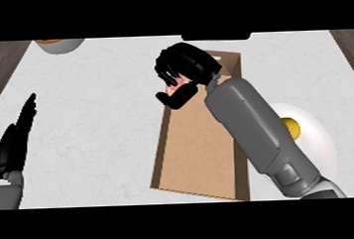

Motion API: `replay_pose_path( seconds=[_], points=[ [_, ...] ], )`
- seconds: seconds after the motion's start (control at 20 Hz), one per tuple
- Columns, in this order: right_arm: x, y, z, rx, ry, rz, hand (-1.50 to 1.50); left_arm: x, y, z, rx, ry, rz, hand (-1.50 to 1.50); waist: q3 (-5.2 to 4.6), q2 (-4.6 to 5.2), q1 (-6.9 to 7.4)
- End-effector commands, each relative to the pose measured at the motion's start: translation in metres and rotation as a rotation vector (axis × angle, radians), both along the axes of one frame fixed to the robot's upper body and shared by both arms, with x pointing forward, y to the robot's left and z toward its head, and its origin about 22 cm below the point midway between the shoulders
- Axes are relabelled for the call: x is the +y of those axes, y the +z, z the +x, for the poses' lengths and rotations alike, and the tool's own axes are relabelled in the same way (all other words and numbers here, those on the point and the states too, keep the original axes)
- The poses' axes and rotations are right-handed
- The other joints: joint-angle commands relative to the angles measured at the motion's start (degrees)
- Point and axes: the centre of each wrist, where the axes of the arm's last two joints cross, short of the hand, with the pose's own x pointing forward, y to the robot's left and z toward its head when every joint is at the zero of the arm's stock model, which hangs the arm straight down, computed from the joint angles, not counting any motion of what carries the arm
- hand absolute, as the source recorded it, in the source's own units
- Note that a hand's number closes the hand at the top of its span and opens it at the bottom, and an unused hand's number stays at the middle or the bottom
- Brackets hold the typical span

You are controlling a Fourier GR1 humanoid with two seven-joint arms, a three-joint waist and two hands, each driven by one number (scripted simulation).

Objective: Pick the cupcake from the plate and place it in the cardboard box

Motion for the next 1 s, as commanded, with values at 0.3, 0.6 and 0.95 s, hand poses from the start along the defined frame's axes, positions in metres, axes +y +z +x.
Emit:
replay_pose_path(
  seconds=[0.3, 0.6, 0.95],
  points=[
    [0.020, -0.046, 0.001, 0.207, -0.079, -0.041, -1.50, 0.003, 0.001, 0.018, -0.006, -0.020, 0.001, 0.00, -0.01, 0.50, 1.51],
    [0.015, -0.047, 0.007, 0.166, -0.055, 0.143, -1.50, 0.002, 0.002, 0.011, 0.001, -0.030, 0.007, 0.00, 0.04, 0.52, 1.83],
    [-0.001, -0.010, 0.027, 0.203, -0.104, 0.441, -1.50, 0.000, -0.006, 0.004, 0.001, 0.001, 0.011, 0.00, 0.04, 0.23, 0.20]
  ],
)
